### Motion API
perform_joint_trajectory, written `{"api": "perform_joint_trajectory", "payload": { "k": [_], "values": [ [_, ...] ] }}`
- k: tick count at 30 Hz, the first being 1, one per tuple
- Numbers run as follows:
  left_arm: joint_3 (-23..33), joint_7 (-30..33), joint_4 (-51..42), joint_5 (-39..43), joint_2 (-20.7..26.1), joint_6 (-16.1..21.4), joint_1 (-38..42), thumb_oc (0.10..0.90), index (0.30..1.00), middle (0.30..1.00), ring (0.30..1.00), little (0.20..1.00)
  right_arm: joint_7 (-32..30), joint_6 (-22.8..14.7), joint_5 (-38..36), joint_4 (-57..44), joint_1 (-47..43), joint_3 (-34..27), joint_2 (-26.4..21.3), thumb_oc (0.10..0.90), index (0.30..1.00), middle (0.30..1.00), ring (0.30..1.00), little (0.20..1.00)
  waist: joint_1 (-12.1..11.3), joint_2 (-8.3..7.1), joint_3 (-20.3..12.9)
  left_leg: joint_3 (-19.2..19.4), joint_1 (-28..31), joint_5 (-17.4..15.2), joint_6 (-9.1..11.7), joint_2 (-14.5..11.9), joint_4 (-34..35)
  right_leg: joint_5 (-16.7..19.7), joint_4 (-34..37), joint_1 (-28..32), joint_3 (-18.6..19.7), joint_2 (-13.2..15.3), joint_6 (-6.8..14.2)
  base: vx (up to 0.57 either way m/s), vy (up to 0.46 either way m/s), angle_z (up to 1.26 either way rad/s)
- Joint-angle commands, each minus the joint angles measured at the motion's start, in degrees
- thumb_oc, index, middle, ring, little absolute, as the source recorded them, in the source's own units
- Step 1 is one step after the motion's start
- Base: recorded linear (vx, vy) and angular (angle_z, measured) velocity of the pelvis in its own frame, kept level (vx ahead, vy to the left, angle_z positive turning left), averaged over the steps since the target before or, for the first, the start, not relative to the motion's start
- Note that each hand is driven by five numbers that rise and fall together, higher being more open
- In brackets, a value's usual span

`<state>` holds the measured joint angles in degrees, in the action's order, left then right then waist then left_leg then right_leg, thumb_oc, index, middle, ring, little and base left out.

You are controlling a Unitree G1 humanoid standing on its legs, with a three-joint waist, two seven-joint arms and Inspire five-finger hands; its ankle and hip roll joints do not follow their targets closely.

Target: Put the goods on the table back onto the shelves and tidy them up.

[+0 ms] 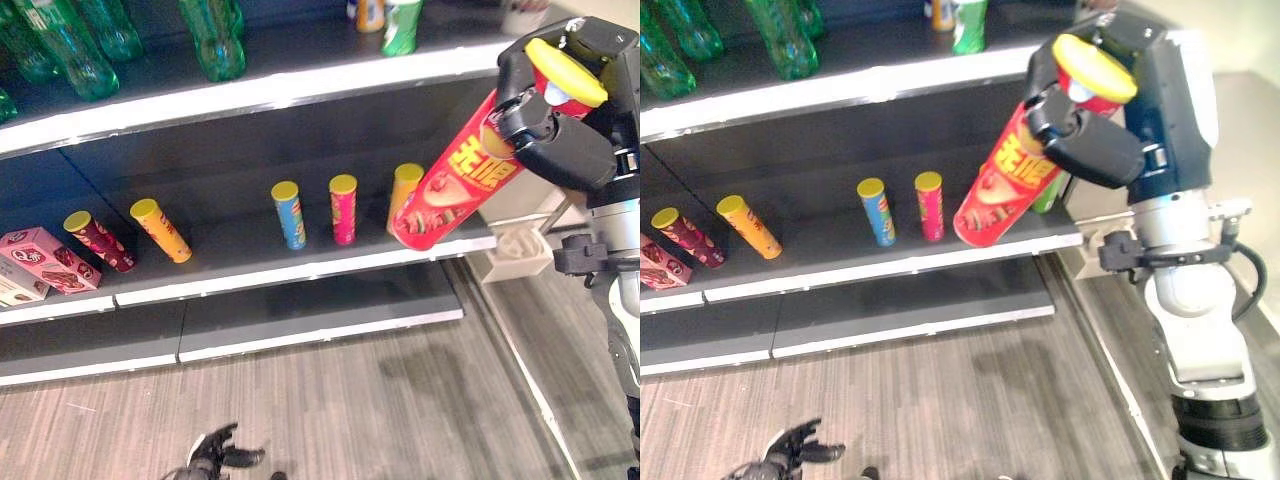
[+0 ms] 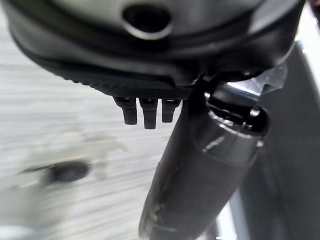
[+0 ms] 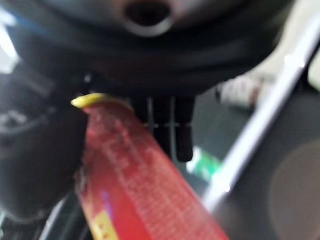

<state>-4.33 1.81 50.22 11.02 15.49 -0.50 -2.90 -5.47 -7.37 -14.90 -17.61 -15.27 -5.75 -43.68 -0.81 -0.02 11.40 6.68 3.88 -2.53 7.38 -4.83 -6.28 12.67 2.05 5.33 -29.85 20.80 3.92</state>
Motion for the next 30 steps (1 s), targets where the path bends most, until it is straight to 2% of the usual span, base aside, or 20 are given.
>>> {"api": "perform_joint_trajectory", "payload": {
  "k": [1,2,3,4,6,7,8,9,10,13,19,24,25,26,28,30],
  "values": [
    [-1.6,-0.2,-0.2,-2.3,3.6,0.9,-0.9,0.8,0.9,0.9,0.9,0.9,-1.2,-3.0,2.3,-1.3,-11.6,-1.7,-4.0,0.4,0.3,0.3,0.3,0.3,-2.8,-0.74,-3.8,0.2,6.1,-2.7,-2.0,0.0,11.3,-1.5,1.3,-3.7,-1.7,2.3,9.8,-0.18,0.448,-0.18],
    [-1.3,0.1,-0.2,-3.0,4.5,0.8,-0.8,0.8,0.9,0.9,0.9,0.9,-1.1,-2.6,3.2,-1.4,-11.8,-1.1,-3.6,0.4,0.3,0.3,0.3,0.3,-2.5,-1.07,-3.0,-0.2,5.8,-2.8,-2.8,1.2,11.3,-1.5,0.2,-4.5,0.9,2.7,9.9,-0.19,0.355,0.06],
    [-0.6,0.6,0.2,-3.3,5.4,0.6,-0.7,0.8,0.9,0.9,0.9,0.9,-1.1,-2.4,4.3,-1.6,-12.2,-0.4,-3.1,0.4,0.3,0.3,0.3,0.3,-1.8,-1.43,-1.8,-0.5,5.5,-2.1,-3.6,1.8,11.1,-3.8,-3.1,-7.0,8.1,0.6,9.1,-0.3,0.538,0.0],
    [0.2,0.9,0.6,-3.1,5.8,0.5,-1.5,0.8,0.9,0.9,0.9,0.9,-0.3,-2.9,4.6,-2.0,-11.7,-0.2,-2.7,0.4,0.3,0.3,0.3,0.3,-2.3,-1.14,-1.6,-0.7,4.2,-0.8,-5.1,3.0,10.9,-9.5,-8.0,-6.6,12.7,-5.0,6.9,-0.24,0.404,0.51],
    [0.4,0.9,1.1,-3.1,5.8,0.4,-2.0,0.8,0.9,0.9,0.9,0.9,0.3,-3.3,3.9,-2.3,-11.7,0.3,-1.9,0.4,0.3,0.3,0.3,0.3,-2.6,-0.98,-1.8,-1.0,3.5,-0.3,-6.0,3.8,10.7,-13.7,-11.1,-5.7,13.6,-8.7,5.2,-0.09,0.184,0.13],
    [0.4,0.9,1.1,-3.1,5.8,0.4,-2.0,0.8,0.9,0.9,0.9,0.9,0.3,-3.3,3.9,-2.3,-11.7,0.2,-1.9,0.4,0.3,0.3,0.3,0.3,-2.5,-1.03,-1.9,-1.0,3.3,-0.1,-6.0,3.8,10.7,-13.6,-11.1,-5.9,13.6,-8.7,5.1,-0.04,0.081,0.01],
    [0.4,1.0,1.2,-2.9,5.7,0.3,-2.1,0.8,0.9,0.9,0.9,0.9,0.6,-3.6,3.8,-2.4,-11.8,0.5,-1.9,0.4,0.3,0.3,0.3,0.3,-2.5,-1.08,-2.1,-1.3,2.9,0.2,-6.3,4.3,10.6,-15.3,-12.0,-6.0,14.6,-11.0,4.3,-0.04,0.076,0.06],
    [0.5,1.1,1.0,-2.1,5.3,0.2,-2.3,0.8,0.9,0.9,0.9,0.9,1.0,-3.9,3.4,-2.4,-11.7,0.8,-1.9,0.4,0.3,0.3,0.3,0.3,-2.2,-1.48,-2.2,-2.0,2.6,0.4,-6.4,5.0,10.4,-17.9,-12.1,-5.8,17.0,-15.2,2.9,-0.04,0.067,0.13],
    [0.5,1.2,1.3,-1.8,5.0,0.2,-2.2,0.8,0.9,0.9,0.9,0.9,1.1,-4.0,3.2,-2.5,-11.6,1.2,-2.1,0.4,0.3,0.3,0.3,0.3,-2.2,-2.02,-2.4,-2.5,2.0,0.6,-6.4,5.5,10.3,-18.0,-9.4,-5.1,17.8,-16.5,1.7,0.0,0.0,0.0],
    [0.4,1.5,0.6,-1.3,4.3,0.3,-1.9,0.8,0.9,0.9,0.9,0.9,1.4,-3.8,3.7,-3.1,-11.9,2.1,-2.6,0.4,0.3,0.3,0.3,0.3,-2.0,-2.59,-2.9,-3.8,1.4,1.3,-6.0,5.7,10.5,-16.9,-4.4,-3.2,19.7,-18.1,1.2,-0.01,-0.067,0.1],
    [0.0,1.2,-0.6,-1.2,3.1,0.0,-2.7,0.8,0.9,0.9,0.9,0.9,3.7,-3.0,4.1,-4.6,-10.5,5.3,-1.5,0.4,0.3,0.3,0.3,0.3,-2.0,-2.47,-3.4,-4.9,1.5,1.3,-5.4,5.2,10.3,-14.5,2.6,0.3,18.8,-19.0,1.4,0.03,-0.077,0.12],
    [0.1,1.2,-0.9,-1.2,2.8,-0.1,-3.0,0.8,0.9,0.9,0.9,0.9,4.4,-2.8,4.6,-5.1,-9.9,6.0,-1.3,0.4,0.3,0.3,0.3,0.3,-1.9,-2.38,-3.1,-5.3,0.9,1.0,-5.3,5.0,9.1,-14.5,2.8,0.3,18.5,-19.0,1.3,-0.03,-0.053,0.08],
    [-0.9,1.2,-1.0,-1.9,2.9,0.1,-1.5,0.8,0.9,0.9,0.9,0.9,4.9,-2.8,6.3,-5.2,-9.2,6.6,-1.5,0.4,0.3,0.3,0.3,0.3,-1.2,-2.26,-0.1,-5.2,-3.4,-0.3,-3.9,4.9,1.4,-14.5,2.4,0.1,17.0,-18.1,0.6,-0.16,-0.086,0.18],
    [-1.0,1.2,-1.5,-1.9,3.0,0.2,-1.2,0.8,0.9,0.9,0.9,0.9,4.8,-2.6,7.2,-5.2,-9.0,6.7,-1.9,0.4,0.3,0.3,0.3,0.3,-0.9,-2.13,0.5,-4.7,-4.6,-0.7,-3.4,4.7,-0.7,-14.6,2.3,0.2,16.3,-18.0,0.4,-0.18,-0.085,0.32],
    [-1.5,1.1,-2.2,-1.8,2.9,0.2,-0.7,0.8,0.9,0.9,0.9,0.9,4.7,-2.4,7.8,-5.1,-7.6,6.1,-1.9,0.4,0.3,0.3,0.3,0.3,0.2,-2.05,1.5,-1.0,-6.5,-0.1,-2.4,2.4,-3.3,-14.7,2.4,0.5,14.8,-17.4,0.2,-0.05,0.012,0.62],
    [-2.0,0.9,-3.3,-2.0,2.9,0.2,-0.9,0.8,0.9,0.9,0.9,0.9,4.5,-1.8,9.8,-4.4,-6.5,6.3,-1.8,0.4,0.3,0.3,0.3,0.3,0.0,-1.52,1.8,-1.4,-7.3,0.7,-1.8,0.6,-3.1,-14.8,2.7,1.1,14.2,-17.2,0.3,0.01,0.045,0.61]
  ]
}}
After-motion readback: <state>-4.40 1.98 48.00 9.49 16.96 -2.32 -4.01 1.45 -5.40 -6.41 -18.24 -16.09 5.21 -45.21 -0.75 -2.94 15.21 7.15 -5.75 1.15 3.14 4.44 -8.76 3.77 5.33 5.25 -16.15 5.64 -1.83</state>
